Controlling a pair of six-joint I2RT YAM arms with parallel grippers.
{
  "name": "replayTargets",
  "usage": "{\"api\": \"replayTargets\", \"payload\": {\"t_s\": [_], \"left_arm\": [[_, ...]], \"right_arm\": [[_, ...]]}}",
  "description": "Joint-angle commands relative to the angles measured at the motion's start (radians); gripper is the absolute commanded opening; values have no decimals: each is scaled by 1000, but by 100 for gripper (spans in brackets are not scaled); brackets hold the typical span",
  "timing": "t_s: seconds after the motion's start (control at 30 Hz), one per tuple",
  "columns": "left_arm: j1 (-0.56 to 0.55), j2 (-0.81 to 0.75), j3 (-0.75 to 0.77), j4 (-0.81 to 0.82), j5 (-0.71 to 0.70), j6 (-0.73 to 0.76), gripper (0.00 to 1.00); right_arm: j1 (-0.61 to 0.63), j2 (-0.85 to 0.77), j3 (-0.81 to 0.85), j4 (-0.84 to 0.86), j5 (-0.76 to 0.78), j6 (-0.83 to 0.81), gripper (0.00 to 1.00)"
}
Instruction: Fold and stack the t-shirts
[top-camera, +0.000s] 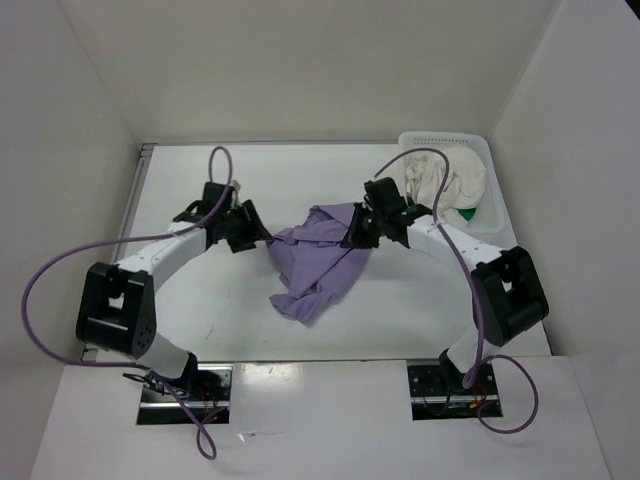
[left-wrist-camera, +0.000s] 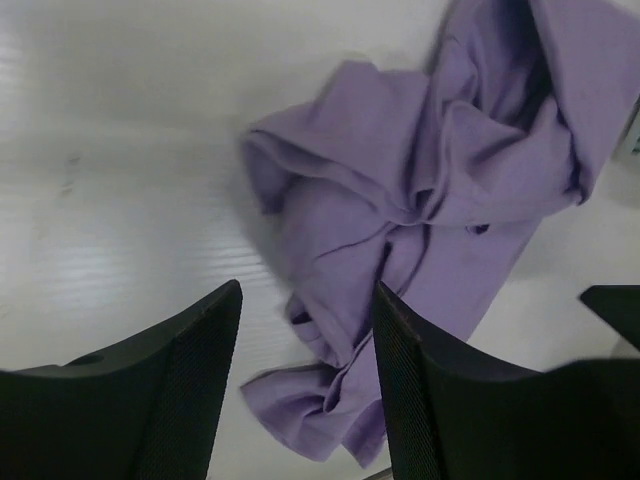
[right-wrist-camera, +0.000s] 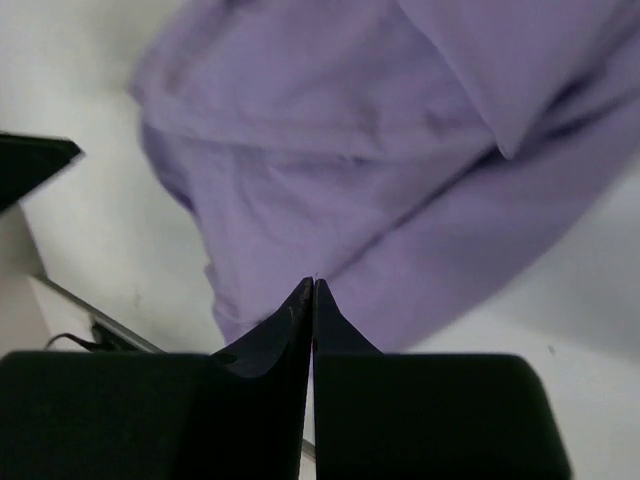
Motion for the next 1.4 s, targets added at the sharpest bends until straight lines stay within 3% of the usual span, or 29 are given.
{"api": "replayTargets", "payload": {"t_s": [0.0,0.23,0.4,0.63,0.73,0.93,1.17,1.27,1.37], "left_arm": [[-142,66,165,49,-112,114,62],[-251,174,248,129,-161,295,68],[-251,266,292,106,-120,350,71],[-260,375,371,115,-51,341,73],[-260,375,380,126,-40,330,62],[-260,386,380,137,1,312,55],[-270,386,355,128,21,312,38],[-270,386,380,118,49,312,23],[-270,366,409,108,49,303,11]], "right_arm": [[6,-39,-80,-40,65,21,4],[6,-128,-202,-40,78,55,16],[6,-165,-253,-20,39,91,48],[6,-188,-327,0,16,101,50],[6,-177,-336,9,16,110,50],[6,-136,-357,40,35,140,50],[6,-65,-357,91,35,150,50],[6,-36,-347,120,15,150,50],[6,-11,-327,141,15,150,38]]}}
